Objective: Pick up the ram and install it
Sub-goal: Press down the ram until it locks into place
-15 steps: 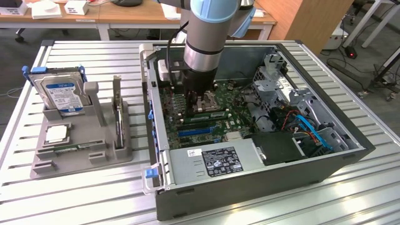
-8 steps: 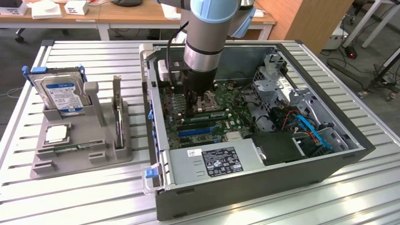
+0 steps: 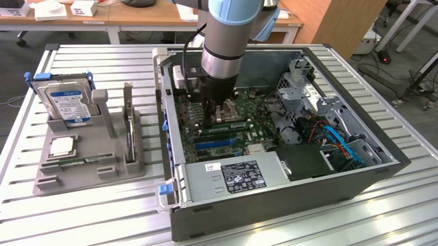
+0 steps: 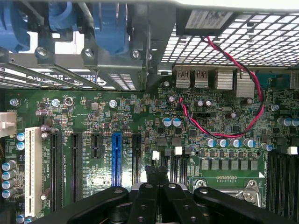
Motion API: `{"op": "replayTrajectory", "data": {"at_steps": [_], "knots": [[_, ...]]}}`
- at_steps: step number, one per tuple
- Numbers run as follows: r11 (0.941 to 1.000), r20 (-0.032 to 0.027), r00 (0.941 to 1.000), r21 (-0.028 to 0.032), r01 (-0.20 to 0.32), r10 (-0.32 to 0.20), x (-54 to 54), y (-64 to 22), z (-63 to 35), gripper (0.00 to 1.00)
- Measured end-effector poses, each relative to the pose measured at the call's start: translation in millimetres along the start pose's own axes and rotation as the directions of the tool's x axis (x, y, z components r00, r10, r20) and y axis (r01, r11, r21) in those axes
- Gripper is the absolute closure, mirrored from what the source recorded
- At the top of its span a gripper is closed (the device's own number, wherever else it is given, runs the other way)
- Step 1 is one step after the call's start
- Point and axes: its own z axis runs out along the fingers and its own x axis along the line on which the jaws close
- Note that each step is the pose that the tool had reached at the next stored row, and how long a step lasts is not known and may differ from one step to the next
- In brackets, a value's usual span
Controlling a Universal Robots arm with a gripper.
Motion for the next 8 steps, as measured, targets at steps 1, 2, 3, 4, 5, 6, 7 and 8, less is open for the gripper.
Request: {"op": "replayTrajectory", "data": {"at_steps": [1, 2, 3, 4, 5, 6, 7, 8], "knots": [[1.0000, 0.0002, 1.0000, 0.0001, 0.000, 0.000, 0.0, 0.0, -0.2, 0.91], [1.0000, 0.0010, 1.0000, 0.0008, 0.000, 0.000, -0.2, -0.1, -0.7, 0.91], [1.0000, 0.0013, 1.0000, 0.0011, 0.000, 0.000, -0.2, -0.2, -1.7, 0.91], [1.0000, 0.0005, 1.0000, 0.0004, 0.000, 0.000, -0.1, 0.0, -3.4, 0.91], [1.0000, 0.0001, 1.0000, 0.0001, 0.000, 0.000, -0.1, 0.1, -5.2, 0.91], [1.0000, 0.0002, 1.0000, 0.0002, 0.000, 0.000, -0.1, 0.2, -6.8, 0.91], [1.0000, 0.0001, 1.0000, 0.0001, 0.000, 0.000, -0.2, 0.3, -8.5, 0.91], [1.0000, 0.0000, 1.0000, 0.0000, 0.000, 0.000, -0.2, 0.4, -10.3, 0.91]]}}
